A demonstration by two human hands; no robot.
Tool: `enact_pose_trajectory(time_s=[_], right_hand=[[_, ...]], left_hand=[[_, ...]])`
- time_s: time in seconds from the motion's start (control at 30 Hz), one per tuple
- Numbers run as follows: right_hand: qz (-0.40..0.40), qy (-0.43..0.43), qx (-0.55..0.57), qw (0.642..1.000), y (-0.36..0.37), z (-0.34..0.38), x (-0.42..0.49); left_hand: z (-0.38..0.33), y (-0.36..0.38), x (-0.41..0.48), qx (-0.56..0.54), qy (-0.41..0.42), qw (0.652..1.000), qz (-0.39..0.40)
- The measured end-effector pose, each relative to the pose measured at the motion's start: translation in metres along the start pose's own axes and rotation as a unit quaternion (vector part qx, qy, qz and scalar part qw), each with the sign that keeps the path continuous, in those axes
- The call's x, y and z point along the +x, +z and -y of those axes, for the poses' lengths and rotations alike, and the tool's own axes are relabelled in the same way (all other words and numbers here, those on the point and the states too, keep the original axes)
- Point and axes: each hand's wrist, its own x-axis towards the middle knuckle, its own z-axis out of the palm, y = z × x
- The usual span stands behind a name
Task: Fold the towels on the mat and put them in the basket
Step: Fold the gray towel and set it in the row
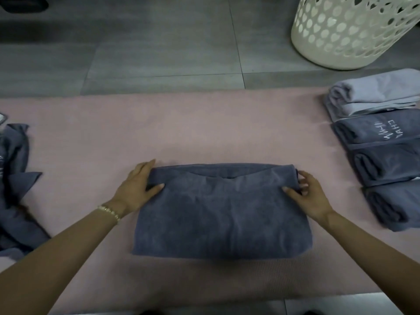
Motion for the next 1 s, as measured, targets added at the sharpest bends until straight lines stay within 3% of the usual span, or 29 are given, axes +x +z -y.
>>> enact_pose_trajectory(time_s=[0.17,0.27,0.33,0.4,0.43,0.57,0.73,0.87,0.93,1.0], right_hand=[[-0.012,0.01,-0.035,0.999,0.004,0.002,0.03],[-0.061,-0.048,-0.017,0.997,0.0,0.01,0.026],[-0.071,-0.067,-0.011,0.995,-0.006,0.01,0.025],[-0.067,-0.053,0.023,0.996,-0.011,0.01,0.027],[-0.064,-0.037,0.042,0.996,-0.013,0.01,0.029],[-0.08,0.019,0.03,0.996,-0.012,0.011,0.046],[-0.101,0.089,-0.018,0.991,0.005,0.011,0.059],[-0.061,0.111,-0.052,0.991,0.0,0.015,0.053],[-0.005,0.132,-0.047,0.99,-0.007,0.014,0.042],[0.066,0.171,-0.009,0.983,-0.014,0.011,0.025]], left_hand=[[-0.01,0.001,0.027,0.097,0.053,0.992,0.061],[-0.008,-0.002,0.027,0.056,0.06,0.996,0.036],[-0.006,-0.007,0.025,-0.126,0.015,0.992,0.017],[-0.004,-0.01,0.023,-0.311,-0.078,0.947,-0.006],[-0.003,-0.009,0.023,-0.351,-0.118,0.929,-0.02],[-0.008,0.001,0.033,-0.373,-0.199,0.904,-0.063],[-0.012,0.012,0.049,-0.307,-0.248,0.914,-0.09],[-0.008,0.009,0.043,-0.278,-0.273,0.92,-0.045],[-0.011,0.002,0.027,-0.269,-0.266,0.926,0.016],[-0.008,-0.001,0.007,-0.304,-0.262,0.91,0.101]])
